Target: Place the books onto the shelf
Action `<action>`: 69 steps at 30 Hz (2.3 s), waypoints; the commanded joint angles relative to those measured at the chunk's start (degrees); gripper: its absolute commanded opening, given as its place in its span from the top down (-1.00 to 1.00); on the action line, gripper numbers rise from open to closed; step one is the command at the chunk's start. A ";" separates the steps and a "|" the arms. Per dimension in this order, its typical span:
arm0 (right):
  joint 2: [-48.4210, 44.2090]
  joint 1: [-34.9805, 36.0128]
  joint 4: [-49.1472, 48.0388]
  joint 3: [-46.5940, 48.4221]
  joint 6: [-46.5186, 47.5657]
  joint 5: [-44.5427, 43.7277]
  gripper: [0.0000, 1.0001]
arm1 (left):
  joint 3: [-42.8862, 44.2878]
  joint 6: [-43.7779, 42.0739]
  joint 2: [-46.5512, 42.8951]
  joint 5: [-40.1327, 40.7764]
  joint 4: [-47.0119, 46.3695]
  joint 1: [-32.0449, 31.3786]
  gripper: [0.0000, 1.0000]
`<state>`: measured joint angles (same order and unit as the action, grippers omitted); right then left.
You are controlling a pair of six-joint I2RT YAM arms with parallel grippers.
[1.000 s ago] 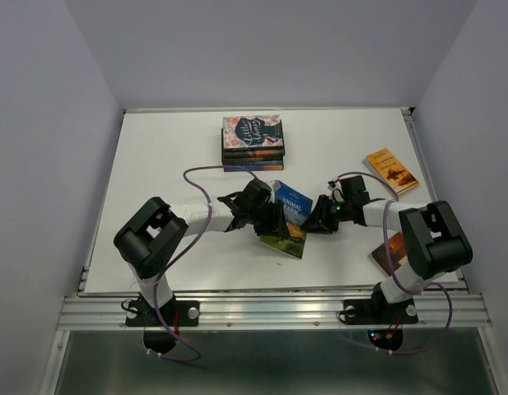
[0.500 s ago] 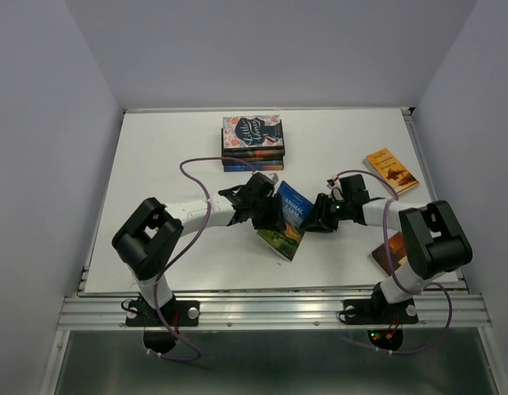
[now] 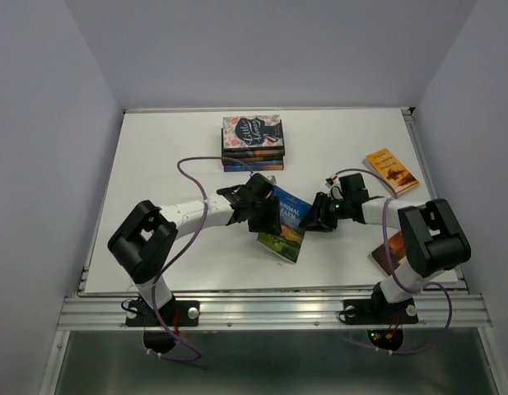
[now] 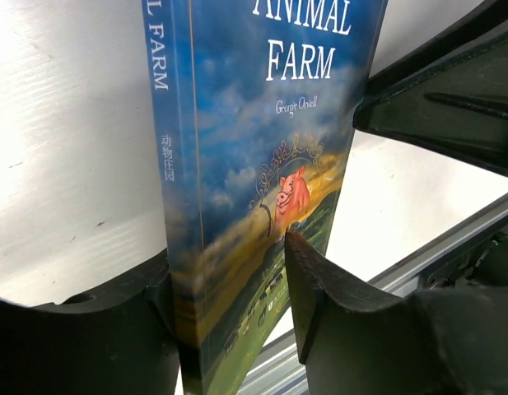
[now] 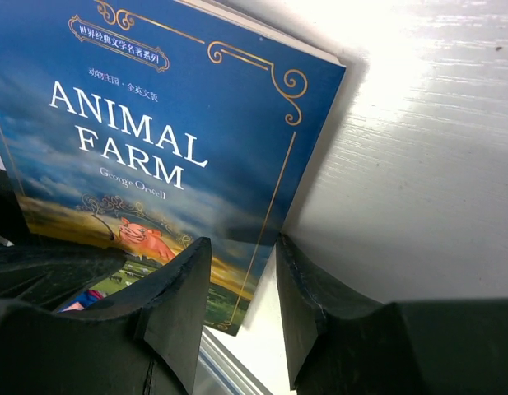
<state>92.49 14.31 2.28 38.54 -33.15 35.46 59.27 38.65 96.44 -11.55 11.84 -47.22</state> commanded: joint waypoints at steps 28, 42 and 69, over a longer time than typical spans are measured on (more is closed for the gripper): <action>-26.56 0.28 7.03 9.53 4.58 -39.06 -1.00 | 20.52 -5.52 -18.05 27.62 -10.95 8.89 1.00; -24.11 0.28 9.93 11.82 5.99 -41.70 -1.00 | 45.57 27.33 10.59 37.21 -15.27 18.57 1.00; -18.31 -0.77 13.01 9.80 4.76 -36.43 -1.00 | 42.69 59.87 19.14 51.46 6.88 7.76 -0.15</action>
<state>73.41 13.89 15.20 48.05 -27.70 -3.11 102.48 94.70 122.08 35.38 14.98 -39.42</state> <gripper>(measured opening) 0.998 0.543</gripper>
